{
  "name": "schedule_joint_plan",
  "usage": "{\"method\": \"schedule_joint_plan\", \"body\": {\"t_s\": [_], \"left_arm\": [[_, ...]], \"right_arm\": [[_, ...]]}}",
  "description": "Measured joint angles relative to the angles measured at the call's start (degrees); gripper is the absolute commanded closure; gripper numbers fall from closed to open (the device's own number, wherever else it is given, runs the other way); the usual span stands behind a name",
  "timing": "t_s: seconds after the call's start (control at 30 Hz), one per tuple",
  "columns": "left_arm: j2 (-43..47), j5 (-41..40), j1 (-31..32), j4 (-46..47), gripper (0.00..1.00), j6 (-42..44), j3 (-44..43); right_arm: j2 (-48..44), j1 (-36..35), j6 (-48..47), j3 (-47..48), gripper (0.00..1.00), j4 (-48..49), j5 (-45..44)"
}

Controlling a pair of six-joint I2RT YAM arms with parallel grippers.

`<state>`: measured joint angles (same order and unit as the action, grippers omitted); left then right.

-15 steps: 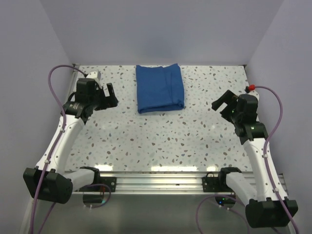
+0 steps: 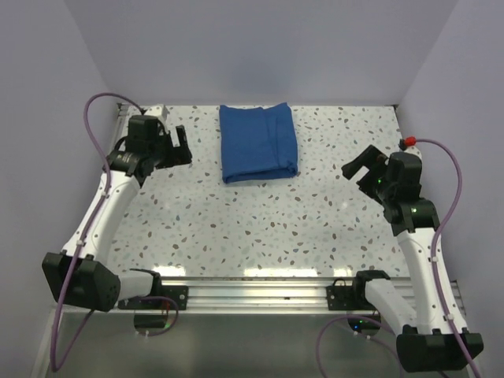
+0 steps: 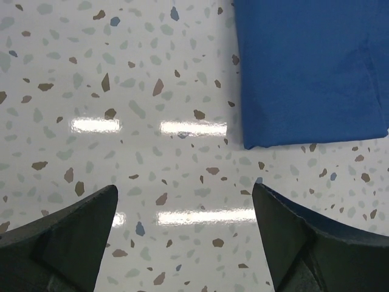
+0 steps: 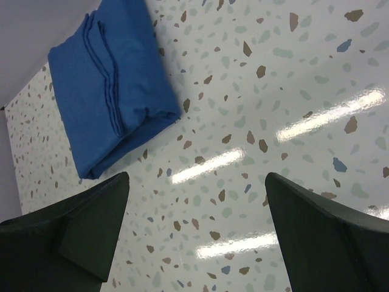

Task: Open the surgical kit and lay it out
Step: Open the surgical kit at the center of the board.

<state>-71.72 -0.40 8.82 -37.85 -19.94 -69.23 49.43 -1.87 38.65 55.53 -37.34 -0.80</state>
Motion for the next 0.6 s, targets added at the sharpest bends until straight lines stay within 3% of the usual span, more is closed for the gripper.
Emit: {"method": "schedule_joint_plan", "body": {"t_s": [0.1,0.2,0.4,0.6], "left_arm": [[-4.55,-1.81,2.12,0.00,0.04,0.83,-5.01],[-11.80,-6.03,8.46,-0.04,0.04,2.29,-12.24],[-33.14,-14.05,23.63,-1.18,0.05,4.22,-30.88],[-51.76,-18.21,31.01,-4.70,0.05,3.30,-47.23]], "right_arm": [[-0.07,-0.11,0.02,1.07,0.01,0.04,-1.07],[-0.04,-0.37,-0.02,1.14,0.01,0.02,-1.20],[0.00,-0.66,-1.07,1.14,0.01,-0.02,-1.14],[-0.57,-0.74,-2.25,1.14,0.01,-1.33,-0.66]]}}
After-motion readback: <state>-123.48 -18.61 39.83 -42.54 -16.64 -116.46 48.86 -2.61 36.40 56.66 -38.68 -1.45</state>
